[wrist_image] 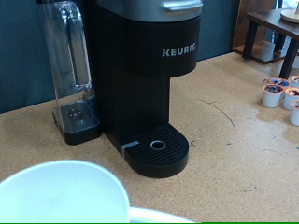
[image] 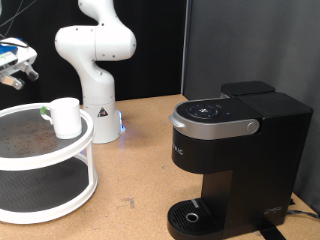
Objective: Make a cup of coffee with the keurig machine
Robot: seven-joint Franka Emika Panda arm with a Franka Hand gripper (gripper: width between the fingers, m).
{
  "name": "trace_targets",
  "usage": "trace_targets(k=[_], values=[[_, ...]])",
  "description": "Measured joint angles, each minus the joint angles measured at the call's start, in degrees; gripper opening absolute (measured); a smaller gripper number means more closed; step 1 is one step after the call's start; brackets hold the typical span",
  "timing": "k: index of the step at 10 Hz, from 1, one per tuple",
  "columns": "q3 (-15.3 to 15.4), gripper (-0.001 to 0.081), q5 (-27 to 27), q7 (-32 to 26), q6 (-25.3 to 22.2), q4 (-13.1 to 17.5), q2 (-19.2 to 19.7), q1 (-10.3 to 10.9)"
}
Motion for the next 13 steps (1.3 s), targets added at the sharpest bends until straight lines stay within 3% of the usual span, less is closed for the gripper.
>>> trace_targets(k=[1, 2, 3, 4, 5, 9, 13], values=[[-0.3, 0.0396, 0.0, -1.0, 0.4, -0.7, 0.8, 0.0], [-0.5, 0.0578, 0.0, -2.1, 1.7, -1.6, 1.7, 0.0], [-0.6, 0.0711, 0.0, -3.1, 2.9, -2.6, 2.8, 0.1], [-0.6, 0.0711, 0.0, -4.2, 4.0, -3.4, 4.0, 0.2], [-0.7, 0.0788, 0.3, -5.8, 5.0, -4.2, 5.1, 0.2], [-1.0, 0.0807, 2.4, -10.3, 6.1, -6.2, 7.9, 0.3], [-1.0, 0.0807, 3.7, -11.3, 6.1, -7.6, 8.0, 0.4]])
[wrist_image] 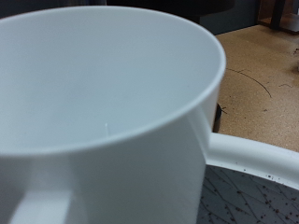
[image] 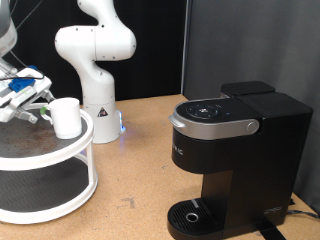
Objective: Make a cup of coffee with the keurig machine
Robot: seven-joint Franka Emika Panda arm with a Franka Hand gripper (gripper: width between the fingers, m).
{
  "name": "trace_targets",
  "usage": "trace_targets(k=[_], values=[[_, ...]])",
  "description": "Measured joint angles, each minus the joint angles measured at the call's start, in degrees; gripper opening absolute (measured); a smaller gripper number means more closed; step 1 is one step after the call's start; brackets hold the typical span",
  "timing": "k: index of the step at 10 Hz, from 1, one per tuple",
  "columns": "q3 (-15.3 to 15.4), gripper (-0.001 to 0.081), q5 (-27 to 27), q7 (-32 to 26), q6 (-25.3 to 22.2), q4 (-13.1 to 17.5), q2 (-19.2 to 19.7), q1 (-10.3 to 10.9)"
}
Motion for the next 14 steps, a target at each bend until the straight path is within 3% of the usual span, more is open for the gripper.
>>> trace_targets(k=[1, 3, 4, 5, 6, 7, 8, 11, 14], values=[[0.0, 0.0807, 0.1, -0.2, 0.0, -0.3, 0.0, 0.0], [0.0, 0.0546, 0.1, -0.6, 0.3, -0.9, 0.0, 0.0], [0.0, 0.0546, 0.1, -0.7, 0.5, -1.1, 0.0, 0.0], [0.0, 0.036, 0.1, -0.7, 0.6, -1.3, 0.0, 0.0], [0.0, 0.0226, 0.1, -0.7, 1.0, -1.4, 0.0, 0.0], [0.0, 0.0226, 0.1, -0.7, 1.5, -1.7, 0.0, 0.0], [0.0, 0.007, 0.1, -0.7, 1.8, -1.8, 0.0, 0.0], [0.2, 0.0071, 0.0, 1.3, 1.6, -1.8, -0.4, -0.4], [0.9, 0.0071, -0.2, 5.8, -0.8, -1.0, -3.9, -1.3]])
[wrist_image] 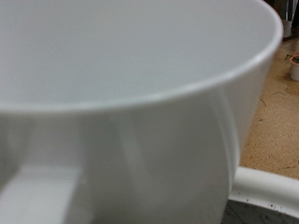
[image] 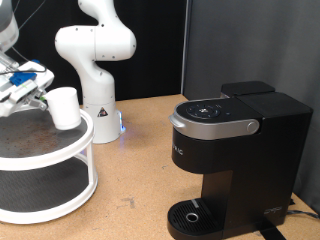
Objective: Make a cup of coffee with the keurig machine
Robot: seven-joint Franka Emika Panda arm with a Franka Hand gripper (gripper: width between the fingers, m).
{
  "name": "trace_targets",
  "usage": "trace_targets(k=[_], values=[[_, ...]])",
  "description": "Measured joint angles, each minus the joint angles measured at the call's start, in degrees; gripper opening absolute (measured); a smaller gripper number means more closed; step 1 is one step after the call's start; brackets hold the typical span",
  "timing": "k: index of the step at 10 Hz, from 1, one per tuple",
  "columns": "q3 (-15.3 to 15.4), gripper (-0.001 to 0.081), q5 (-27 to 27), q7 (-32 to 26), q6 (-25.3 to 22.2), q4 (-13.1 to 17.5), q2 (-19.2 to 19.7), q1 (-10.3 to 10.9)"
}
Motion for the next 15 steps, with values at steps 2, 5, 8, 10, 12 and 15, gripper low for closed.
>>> trace_targets(k=[2, 5, 8, 10, 12, 15], values=[[1.3, 0.0071, -0.6, 3.1, -0.6, 0.3, -3.2, -0.6], [2.6, 0.0071, -1.7, 6.0, -1.5, 0.4, -5.7, -0.8], [4.1, 0.0071, 5.3, 7.5, 1.7, -1.0, -5.7, 1.0], [6.8, 0.0071, 10.7, 7.7, 5.9, -1.5, -5.4, 4.3], [9.4, 0.0071, 15.6, 7.3, 11.3, -1.7, -4.5, 8.2], [12.1, 0.0071, 22.1, 5.8, 16.2, -1.6, -1.4, 13.8]])
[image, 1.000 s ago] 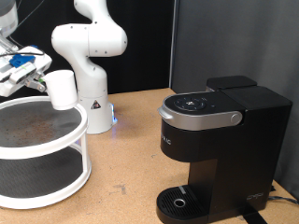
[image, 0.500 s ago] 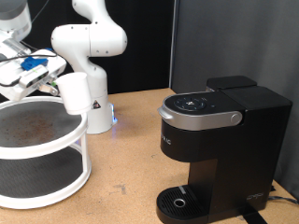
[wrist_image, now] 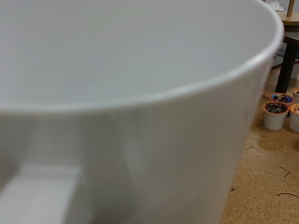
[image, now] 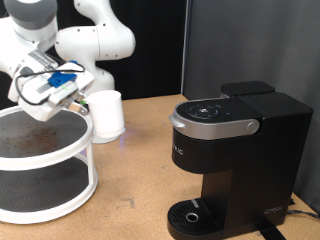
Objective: Make a cup of coffee with the keurig machine
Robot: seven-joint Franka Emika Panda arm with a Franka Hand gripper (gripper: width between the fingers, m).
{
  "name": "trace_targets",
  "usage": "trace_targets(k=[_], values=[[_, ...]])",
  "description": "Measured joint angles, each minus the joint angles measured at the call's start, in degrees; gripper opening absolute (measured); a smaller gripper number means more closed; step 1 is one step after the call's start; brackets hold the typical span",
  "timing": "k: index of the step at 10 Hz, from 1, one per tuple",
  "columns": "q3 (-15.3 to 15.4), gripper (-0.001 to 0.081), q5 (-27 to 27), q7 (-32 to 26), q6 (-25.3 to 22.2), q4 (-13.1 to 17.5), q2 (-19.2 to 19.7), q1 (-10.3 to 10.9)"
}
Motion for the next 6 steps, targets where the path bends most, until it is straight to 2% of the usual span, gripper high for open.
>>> trace_targets(k=[2, 5, 6], values=[[1.2, 0.0071, 4.8, -1.5, 2.9, 0.4, 2.5, 3.2], [0.6, 0.0071, 4.1, -1.3, 0.7, 0.1, 2.8, 3.0], [1.2, 0.0071, 4.1, -1.2, 1.9, -0.3, 3.4, 3.0]])
